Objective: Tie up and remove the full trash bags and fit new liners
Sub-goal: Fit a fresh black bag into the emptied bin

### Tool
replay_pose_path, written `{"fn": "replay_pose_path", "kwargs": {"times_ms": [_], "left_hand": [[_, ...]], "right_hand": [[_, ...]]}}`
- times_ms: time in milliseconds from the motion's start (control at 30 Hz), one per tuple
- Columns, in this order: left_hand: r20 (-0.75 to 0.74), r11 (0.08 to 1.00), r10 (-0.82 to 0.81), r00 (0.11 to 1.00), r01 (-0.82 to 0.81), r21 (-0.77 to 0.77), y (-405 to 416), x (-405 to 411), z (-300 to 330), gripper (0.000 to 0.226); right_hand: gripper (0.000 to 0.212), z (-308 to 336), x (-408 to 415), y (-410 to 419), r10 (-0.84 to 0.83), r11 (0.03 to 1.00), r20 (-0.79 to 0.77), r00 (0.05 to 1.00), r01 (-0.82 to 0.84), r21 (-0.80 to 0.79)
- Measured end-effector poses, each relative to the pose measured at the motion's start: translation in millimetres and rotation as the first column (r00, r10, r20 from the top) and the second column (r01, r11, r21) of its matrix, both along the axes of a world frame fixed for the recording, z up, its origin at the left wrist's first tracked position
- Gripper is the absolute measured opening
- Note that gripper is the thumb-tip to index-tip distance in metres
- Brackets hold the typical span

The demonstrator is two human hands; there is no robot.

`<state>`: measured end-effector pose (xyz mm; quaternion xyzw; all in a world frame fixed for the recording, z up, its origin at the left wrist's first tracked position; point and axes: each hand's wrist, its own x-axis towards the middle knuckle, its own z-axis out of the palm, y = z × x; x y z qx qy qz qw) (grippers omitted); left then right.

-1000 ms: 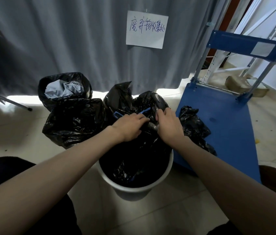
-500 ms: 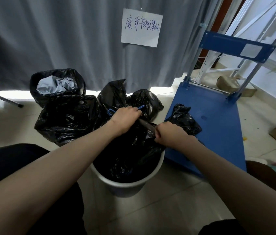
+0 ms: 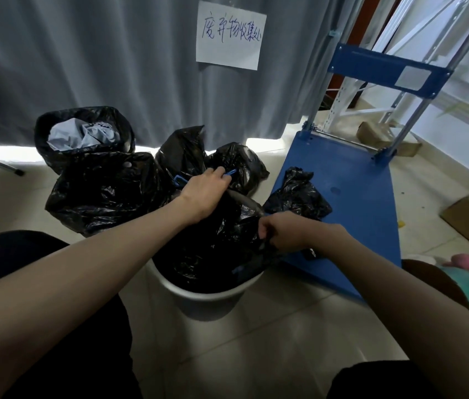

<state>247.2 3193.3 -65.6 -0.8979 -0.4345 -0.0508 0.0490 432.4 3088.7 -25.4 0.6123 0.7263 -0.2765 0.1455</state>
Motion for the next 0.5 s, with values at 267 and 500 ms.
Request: {"fn": "replay_pose_path", "kwargs": {"times_ms": [267,500], "left_hand": [[0.258,0.887,-0.166,0.952,0.259,-0.382,-36,8,17,0.008],[0.278,0.730,-0.098,0.956,0.259,-0.633,-70,0,20,0.007]], "right_hand": [[0.045,0,-9,-12,0.030,0.999,-0.099,0.995,-0.027,0.024],[0.044,-8,-7,-27,0.140,0.986,-0.053,0.989,-0.135,0.099]]}}
